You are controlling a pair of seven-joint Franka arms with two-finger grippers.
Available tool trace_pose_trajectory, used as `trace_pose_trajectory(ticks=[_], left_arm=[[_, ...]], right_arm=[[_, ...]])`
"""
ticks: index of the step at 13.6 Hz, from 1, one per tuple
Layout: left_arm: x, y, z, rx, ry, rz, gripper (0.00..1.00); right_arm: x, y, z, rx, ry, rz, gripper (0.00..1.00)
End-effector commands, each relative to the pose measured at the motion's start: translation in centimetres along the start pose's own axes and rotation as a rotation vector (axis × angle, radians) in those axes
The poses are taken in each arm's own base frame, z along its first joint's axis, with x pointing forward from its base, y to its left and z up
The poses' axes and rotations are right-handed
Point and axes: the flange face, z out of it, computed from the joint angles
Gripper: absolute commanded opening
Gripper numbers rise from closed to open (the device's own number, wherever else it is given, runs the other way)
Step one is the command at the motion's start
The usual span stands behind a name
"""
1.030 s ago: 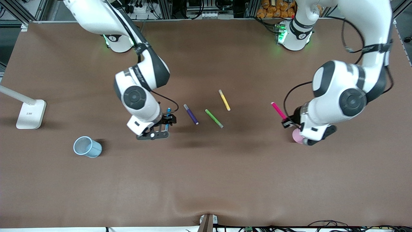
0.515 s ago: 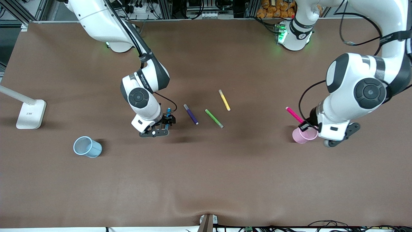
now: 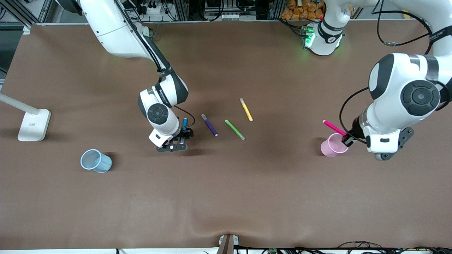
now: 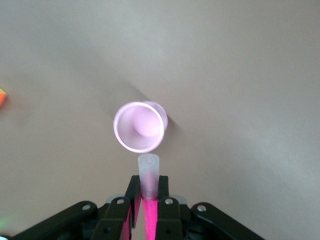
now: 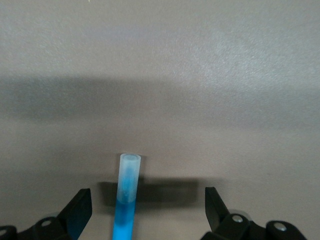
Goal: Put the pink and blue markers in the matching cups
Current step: 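Lift the pink marker while the right gripper grasps the blue marker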
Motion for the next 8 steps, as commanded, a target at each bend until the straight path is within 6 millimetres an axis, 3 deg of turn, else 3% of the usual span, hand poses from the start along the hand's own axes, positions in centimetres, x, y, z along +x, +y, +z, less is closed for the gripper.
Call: trace_pose_trajectory(ticks=[1, 3, 6, 8], left_arm=[[-0.1, -0.8, -1.4, 0.050, 0.078, -0.056, 0.00], [-0.3, -0.6, -1.5, 0.084, 0.140, -0.062, 0.00], [-1.8, 1.0, 0.4, 0.170, 0.252, -0.152, 0.00], [-2.7, 1.9, 1.1, 0.175, 0.264, -0.181, 0.00]], right_arm=[[0.2, -0.7, 0.2, 0.022, -0.004, 0.031, 1.00], [0.0, -1.4, 0.4, 0.040, -0.009, 0.044, 1.00], [-0.2, -2.0, 0.3, 0.049, -0.007, 0.075, 0.98], [-0.1, -1.9, 0.3, 0.049, -0.005, 0.078, 0.55]])
